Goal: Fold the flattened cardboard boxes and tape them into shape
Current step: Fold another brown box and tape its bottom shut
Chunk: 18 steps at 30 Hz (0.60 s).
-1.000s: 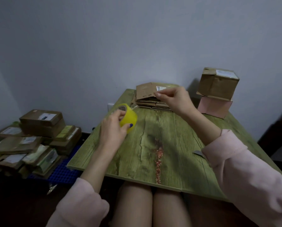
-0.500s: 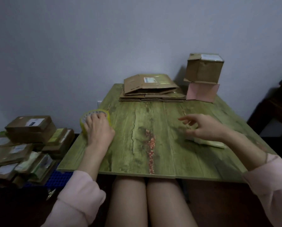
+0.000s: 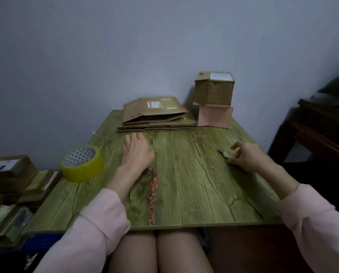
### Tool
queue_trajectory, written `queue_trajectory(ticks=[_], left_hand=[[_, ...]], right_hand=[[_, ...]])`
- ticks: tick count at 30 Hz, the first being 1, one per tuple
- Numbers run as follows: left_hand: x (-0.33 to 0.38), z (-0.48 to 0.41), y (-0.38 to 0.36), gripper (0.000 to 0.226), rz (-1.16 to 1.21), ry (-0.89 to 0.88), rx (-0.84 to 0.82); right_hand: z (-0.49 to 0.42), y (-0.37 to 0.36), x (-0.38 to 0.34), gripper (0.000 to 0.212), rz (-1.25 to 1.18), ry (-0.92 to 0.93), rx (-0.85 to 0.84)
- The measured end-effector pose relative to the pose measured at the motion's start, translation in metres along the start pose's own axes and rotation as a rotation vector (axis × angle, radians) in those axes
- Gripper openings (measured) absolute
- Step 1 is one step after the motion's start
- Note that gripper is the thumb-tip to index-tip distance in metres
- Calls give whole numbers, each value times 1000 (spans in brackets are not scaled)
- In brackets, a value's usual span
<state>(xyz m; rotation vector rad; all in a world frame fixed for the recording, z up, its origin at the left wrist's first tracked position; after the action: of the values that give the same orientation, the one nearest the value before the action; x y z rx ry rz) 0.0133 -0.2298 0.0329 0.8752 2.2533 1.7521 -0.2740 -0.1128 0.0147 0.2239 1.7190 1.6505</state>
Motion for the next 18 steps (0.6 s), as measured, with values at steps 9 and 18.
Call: queue_trajectory(ticks=[9,18], left_hand=[[-17,-95,-8,48,-98,-55,-61],[-38,-156,-51,57,-224,-74,-219]], right_hand=[[-65,35,-87,45,70,179,66],[-114,13,-163,24,-133,354,94]])
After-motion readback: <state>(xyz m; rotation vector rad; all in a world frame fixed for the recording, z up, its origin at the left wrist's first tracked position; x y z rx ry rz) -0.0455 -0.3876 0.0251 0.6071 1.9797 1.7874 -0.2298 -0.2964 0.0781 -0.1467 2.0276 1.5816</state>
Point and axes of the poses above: each hand's wrist, its own z-axis away from the middle knuckle, its own y-axis out of the back of the hand, x = y × z, the point moved 8 cm from there along -z, towards the middle knuckle, and after that the axes turned 12 degrees about -y, right-handed, at the moved point
